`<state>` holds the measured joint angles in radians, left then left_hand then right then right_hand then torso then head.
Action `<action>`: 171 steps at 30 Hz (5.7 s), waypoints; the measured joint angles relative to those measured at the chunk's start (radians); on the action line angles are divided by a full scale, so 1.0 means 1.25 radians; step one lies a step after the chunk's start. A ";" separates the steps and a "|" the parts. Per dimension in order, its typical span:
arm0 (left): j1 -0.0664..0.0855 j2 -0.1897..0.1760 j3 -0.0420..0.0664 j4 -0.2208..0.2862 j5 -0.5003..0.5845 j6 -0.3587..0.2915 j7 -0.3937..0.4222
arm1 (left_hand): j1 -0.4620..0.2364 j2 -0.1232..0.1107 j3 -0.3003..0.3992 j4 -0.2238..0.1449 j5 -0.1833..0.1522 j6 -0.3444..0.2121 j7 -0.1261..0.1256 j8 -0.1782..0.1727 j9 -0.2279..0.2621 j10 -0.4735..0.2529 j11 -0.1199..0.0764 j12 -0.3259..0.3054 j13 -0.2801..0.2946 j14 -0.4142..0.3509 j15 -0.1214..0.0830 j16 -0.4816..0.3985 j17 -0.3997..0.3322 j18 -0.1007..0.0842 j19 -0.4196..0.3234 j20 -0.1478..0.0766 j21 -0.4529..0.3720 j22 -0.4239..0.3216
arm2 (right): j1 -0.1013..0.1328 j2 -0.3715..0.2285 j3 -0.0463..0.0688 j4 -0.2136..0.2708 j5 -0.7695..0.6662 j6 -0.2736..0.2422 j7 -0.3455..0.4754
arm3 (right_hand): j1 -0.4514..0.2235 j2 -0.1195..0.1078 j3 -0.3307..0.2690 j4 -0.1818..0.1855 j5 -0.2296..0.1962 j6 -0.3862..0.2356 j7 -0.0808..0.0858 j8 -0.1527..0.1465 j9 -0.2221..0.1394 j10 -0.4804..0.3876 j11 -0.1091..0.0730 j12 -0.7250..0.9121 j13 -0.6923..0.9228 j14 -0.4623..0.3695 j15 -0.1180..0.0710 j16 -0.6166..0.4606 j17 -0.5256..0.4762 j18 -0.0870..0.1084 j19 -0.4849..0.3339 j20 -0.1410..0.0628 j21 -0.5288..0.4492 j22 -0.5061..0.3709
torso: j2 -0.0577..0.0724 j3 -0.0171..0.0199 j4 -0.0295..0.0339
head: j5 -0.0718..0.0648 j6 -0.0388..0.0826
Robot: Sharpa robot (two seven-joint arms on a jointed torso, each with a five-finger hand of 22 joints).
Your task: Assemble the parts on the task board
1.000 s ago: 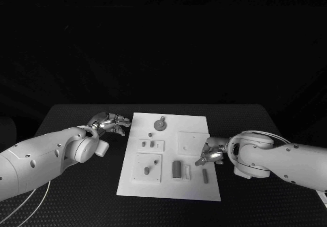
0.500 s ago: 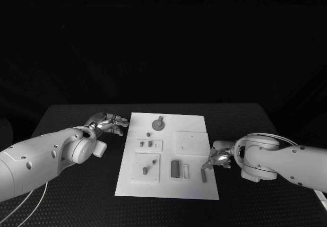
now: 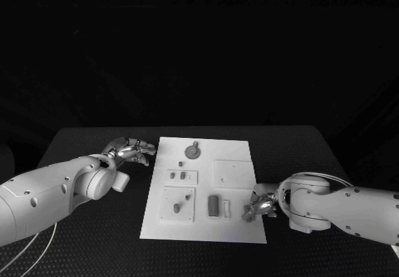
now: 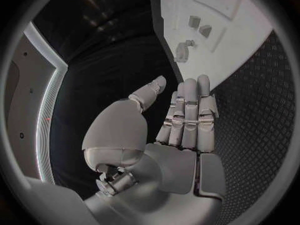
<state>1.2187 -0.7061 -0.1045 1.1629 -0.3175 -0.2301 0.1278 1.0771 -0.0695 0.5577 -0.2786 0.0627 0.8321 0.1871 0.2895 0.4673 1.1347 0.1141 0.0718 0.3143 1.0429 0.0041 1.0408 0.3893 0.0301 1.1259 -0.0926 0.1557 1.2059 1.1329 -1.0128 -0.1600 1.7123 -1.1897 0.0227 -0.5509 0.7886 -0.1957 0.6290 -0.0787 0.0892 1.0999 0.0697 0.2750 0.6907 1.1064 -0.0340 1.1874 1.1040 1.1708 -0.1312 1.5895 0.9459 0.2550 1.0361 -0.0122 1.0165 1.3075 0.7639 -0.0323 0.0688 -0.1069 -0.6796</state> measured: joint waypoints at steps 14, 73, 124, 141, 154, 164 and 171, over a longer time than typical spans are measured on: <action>0.000 -0.002 0.000 0.001 0.000 0.001 0.000 | 0.000 0.000 -0.001 0.001 0.000 -0.001 -0.001 0.000 0.000 0.000 0.000 0.000 0.000 0.000 0.000 0.000 0.001 0.000 0.000 0.000 0.000 0.001 | -0.021 0.043 0.007 -0.020 -0.088 -0.020 0.005 | 0.014 0.077 -0.023 -0.082 0.000 0.019 -0.007 0.033 0.000 0.001 -0.002 0.003 0.000 0.002 0.002 0.000 0.003 -0.005 -0.006 0.000 0.000 0.000 | 0.000 0.0005 0.0006 | 0.001 -0.003; 0.000 -0.003 0.000 -0.001 0.000 0.006 -0.004 | 0.000 0.000 -0.002 0.002 0.000 -0.003 -0.003 0.000 -0.001 0.002 -0.002 0.000 0.000 0.000 0.000 0.000 0.003 0.000 0.003 -0.003 -0.003 0.002 | -0.035 0.049 0.002 -0.006 0.185 -0.224 0.077 | 0.098 0.123 0.059 -0.118 0.006 -0.030 0.008 -0.044 -0.037 -0.012 0.017 0.006 -0.005 -0.016 0.019 0.003 -0.031 -0.005 -0.017 0.011 0.003 0.000 | 0.000 0.0005 0.0002 | 0.003 -0.010; 0.000 -0.004 0.000 -0.001 0.000 0.007 -0.006 | -0.006 0.000 0.000 0.004 0.000 -0.005 0.001 0.000 -0.001 0.000 0.000 0.000 0.000 0.000 0.000 0.000 0.004 0.000 0.002 -0.001 -0.003 0.004 | -0.035 0.066 0.002 -0.019 0.198 -0.206 0.083 | 0.008 -0.039 0.133 -0.006 0.006 -0.036 0.013 -0.041 -0.062 -0.019 0.022 0.006 -0.010 -0.042 0.018 0.003 -0.069 -0.003 -0.007 0.013 -0.003 0.000 | 0.000 0.0008 0.0002 | 0.004 -0.013; 0.000 -0.005 0.000 -0.001 0.000 0.007 -0.007 | -0.006 0.000 -0.001 0.004 0.000 -0.006 0.000 0.000 -0.001 0.000 0.000 0.000 0.000 0.000 0.000 0.000 0.004 0.000 0.002 -0.001 -0.003 0.005 | -0.035 0.062 0.002 -0.018 0.161 -0.154 0.109 | 0.087 -0.042 0.127 -0.070 0.006 -0.039 0.015 -0.036 -0.057 -0.022 0.022 0.006 -0.010 -0.042 0.019 0.003 -0.067 -0.001 -0.007 0.013 -0.003 0.000 | 0.000 0.0008 0.0001 | 0.003 -0.011; 0.000 -0.004 0.000 -0.002 0.000 0.007 -0.007 | -0.006 0.000 -0.001 0.004 0.000 -0.006 0.000 0.000 -0.002 0.000 0.000 0.000 0.000 0.000 0.000 0.000 0.005 0.000 0.001 -0.001 -0.003 0.006 | -0.035 0.066 0.002 -0.022 0.143 -0.143 0.110 | 0.086 -0.031 0.119 -0.063 0.006 -0.039 0.016 -0.031 -0.055 -0.023 0.022 0.009 -0.011 -0.040 0.017 0.003 -0.057 -0.001 -0.007 0.013 -0.003 0.000 | 0.000 0.0007 0.0002 | 0.003 -0.012; 0.000 -0.004 0.000 -0.002 0.000 0.008 -0.008 | -0.006 0.000 -0.001 0.008 0.000 -0.006 -0.001 0.000 -0.002 0.000 0.000 0.000 0.000 0.000 0.000 0.000 0.005 0.000 0.001 -0.001 -0.006 0.006 | -0.035 0.065 0.002 -0.023 0.144 -0.142 0.114 | 0.068 -0.048 0.105 -0.034 0.006 -0.039 0.016 -0.027 -0.061 -0.019 0.018 0.009 -0.013 -0.036 0.015 0.003 -0.056 -0.001 -0.007 0.013 -0.003 0.000 | 0.000 0.0006 0.0004 | 0.003 -0.012; 0.000 -0.005 0.000 -0.002 0.000 0.008 -0.008 | -0.006 0.000 -0.001 0.008 0.000 -0.007 -0.001 0.000 -0.002 0.000 0.000 0.000 0.000 0.000 0.000 0.000 0.005 0.000 0.001 -0.001 -0.006 0.006 | -0.035 0.062 0.002 -0.022 0.145 -0.140 0.123 | 0.056 -0.036 0.063 -0.047 0.003 -0.039 0.016 -0.023 -0.059 -0.019 0.018 0.009 -0.013 -0.035 0.015 0.003 -0.056 -0.003 -0.007 0.013 -0.003 0.000 | 0.000 0.0006 0.0004 | 0.003 -0.011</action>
<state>1.2186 -0.7120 -0.1049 1.1603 -0.3172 -0.2204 0.1176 1.0697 -0.0698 0.5565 -0.2691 0.0627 0.8232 0.1854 0.2895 0.4652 1.1352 0.1135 0.0718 0.3143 1.0429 0.0041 1.0408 0.3953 0.0302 1.1277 -0.0939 0.1479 1.2136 1.0890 -0.9347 -0.1579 1.6846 -1.0078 -0.1520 -0.3978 0.8591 -0.2403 0.7071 -0.1376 0.0929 1.0515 0.0892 0.2466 0.6171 1.0826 -0.0111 1.1992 1.0881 1.1265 -0.1118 1.5933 0.8759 0.2519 1.0269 0.0041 1.0124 1.3075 0.7641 -0.0315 0.0693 -0.1026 -0.6937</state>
